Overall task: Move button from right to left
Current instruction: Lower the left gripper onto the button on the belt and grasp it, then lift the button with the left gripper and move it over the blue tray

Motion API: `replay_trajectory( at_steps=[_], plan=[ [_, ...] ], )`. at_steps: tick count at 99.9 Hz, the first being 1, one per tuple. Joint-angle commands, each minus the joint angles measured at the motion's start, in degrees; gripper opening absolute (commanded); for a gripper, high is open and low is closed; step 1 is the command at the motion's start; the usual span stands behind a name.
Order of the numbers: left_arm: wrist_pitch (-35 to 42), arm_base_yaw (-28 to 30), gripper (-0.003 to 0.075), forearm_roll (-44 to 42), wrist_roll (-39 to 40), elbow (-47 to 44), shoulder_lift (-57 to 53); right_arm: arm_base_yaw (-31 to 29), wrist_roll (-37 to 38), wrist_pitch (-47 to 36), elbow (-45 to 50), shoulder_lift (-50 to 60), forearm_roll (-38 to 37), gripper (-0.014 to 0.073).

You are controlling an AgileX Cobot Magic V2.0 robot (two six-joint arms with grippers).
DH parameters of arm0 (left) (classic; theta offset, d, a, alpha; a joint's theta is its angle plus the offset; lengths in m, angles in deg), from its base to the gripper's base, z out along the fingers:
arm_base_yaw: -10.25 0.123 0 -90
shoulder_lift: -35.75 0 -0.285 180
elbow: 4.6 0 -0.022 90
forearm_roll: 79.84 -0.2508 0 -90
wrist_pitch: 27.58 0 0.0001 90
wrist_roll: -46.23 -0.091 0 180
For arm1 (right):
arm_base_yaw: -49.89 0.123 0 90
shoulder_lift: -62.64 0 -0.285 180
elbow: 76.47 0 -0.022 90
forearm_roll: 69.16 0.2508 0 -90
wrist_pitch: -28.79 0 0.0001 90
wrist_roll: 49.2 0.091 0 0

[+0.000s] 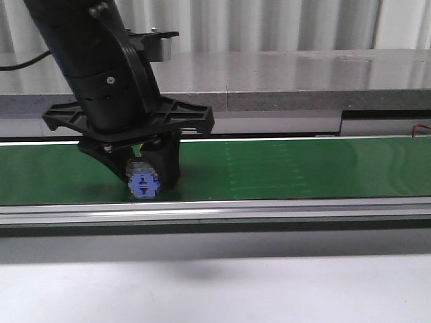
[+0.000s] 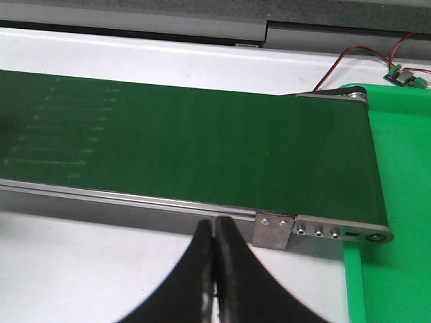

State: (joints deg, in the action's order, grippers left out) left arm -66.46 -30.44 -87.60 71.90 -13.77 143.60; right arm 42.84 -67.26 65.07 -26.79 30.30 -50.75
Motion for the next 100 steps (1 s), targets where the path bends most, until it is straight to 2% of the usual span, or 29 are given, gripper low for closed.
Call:
replay_trajectory(
  at_steps=[1,19,34,42,61,74,100],
  plan=[
    [0.35,-0.41,-0.0017,-1.13,0.73,1.67,-4.25,0.04,-0.41,-3.88,-1.66,-0.16,0.54,-0.0067],
    [-3.98,1.55,-0.002,-4.92,0.73,1.67,-11.71,0.04,-0.41,-3.88,-1.66,-0.16,0.54,-0.0067],
    [-8.63,7.97,-0.002,-8.33,-0.52,1.67,-19.79,0.04,-0.41,-3.88,-1.66,-0.16,0.54,-0.0067],
    [-10.97,12.29,-0.002,-9.08,-4.33,1.67,-24.01,0.04,-0.41,-3.88,-1.66,-0.16,0.54,-0.0067],
    [-15.64,25.45,-0.002,-8.31,-14.53,1.67,-29.44,0.04,-0.41,-3.88,-1.66,-0.16,0.54,-0.0067],
    [-16.75,35.69,-0.002,-4.34,-23.44,1.46,-29.7,0.04,-0.41,-3.88,-1.66,-0.16,0.54,-0.0067],
    [-9.88,56.61,-0.002,8.44,-36.28,-1.87,-26.82,0.04,-0.41,-3.88,-1.66,-0.16,0.54,-0.0067]
  ],
)
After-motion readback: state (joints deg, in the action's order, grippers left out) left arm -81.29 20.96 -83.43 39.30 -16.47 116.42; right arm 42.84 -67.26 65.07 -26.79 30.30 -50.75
